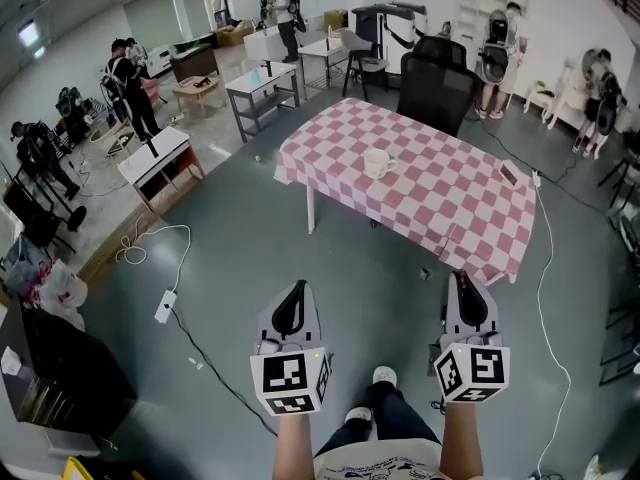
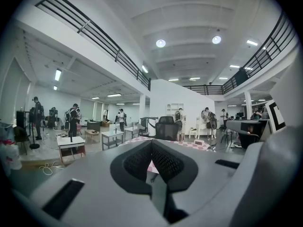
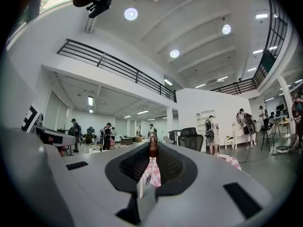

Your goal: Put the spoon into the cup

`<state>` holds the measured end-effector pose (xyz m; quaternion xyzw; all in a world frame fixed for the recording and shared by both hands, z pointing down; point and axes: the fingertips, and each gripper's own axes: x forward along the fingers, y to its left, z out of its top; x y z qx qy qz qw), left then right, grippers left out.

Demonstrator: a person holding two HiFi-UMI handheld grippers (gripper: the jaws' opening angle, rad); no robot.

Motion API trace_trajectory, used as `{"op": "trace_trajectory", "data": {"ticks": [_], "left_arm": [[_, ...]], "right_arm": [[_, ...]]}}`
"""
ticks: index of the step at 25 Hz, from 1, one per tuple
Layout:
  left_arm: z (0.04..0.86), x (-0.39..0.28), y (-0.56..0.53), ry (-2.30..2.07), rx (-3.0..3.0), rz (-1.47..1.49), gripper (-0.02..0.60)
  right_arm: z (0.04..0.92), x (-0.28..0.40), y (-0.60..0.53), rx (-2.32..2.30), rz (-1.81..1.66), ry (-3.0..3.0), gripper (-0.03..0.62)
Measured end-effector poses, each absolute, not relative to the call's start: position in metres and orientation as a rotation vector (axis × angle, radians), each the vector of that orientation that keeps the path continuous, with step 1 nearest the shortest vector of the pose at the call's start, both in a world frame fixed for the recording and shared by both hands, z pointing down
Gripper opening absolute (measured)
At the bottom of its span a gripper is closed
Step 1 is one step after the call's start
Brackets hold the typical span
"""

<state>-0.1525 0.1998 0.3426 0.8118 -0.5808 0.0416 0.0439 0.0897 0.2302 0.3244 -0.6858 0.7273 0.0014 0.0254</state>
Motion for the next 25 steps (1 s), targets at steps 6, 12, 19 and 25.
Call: {"op": "trace_trajectory", "data": {"ticks": [6,12,19,25], "left_arm": [[0.349,-0.149,0.164,-1.773,2.457,0.14,0.014],[0.35,-0.14,0.111,-1.808,2.442,0.143,0.014],[0.343,-0.122,0.028,-1.865,2.411,0.132,0.014],[0.34,-0.099,-0.042,-1.902,2.395,0.124,0.014]], "right_arm": [[0.328,0.092,0.191,-2.116,-0.008,2.272,0.052],[0.331,0.104,0.131,-2.083,-0.013,2.29,0.051],[0.326,0.125,0.036,-2.032,-0.008,2.326,0.052],[0.322,0.148,-0.04,-1.991,0.006,2.349,0.052]]}}
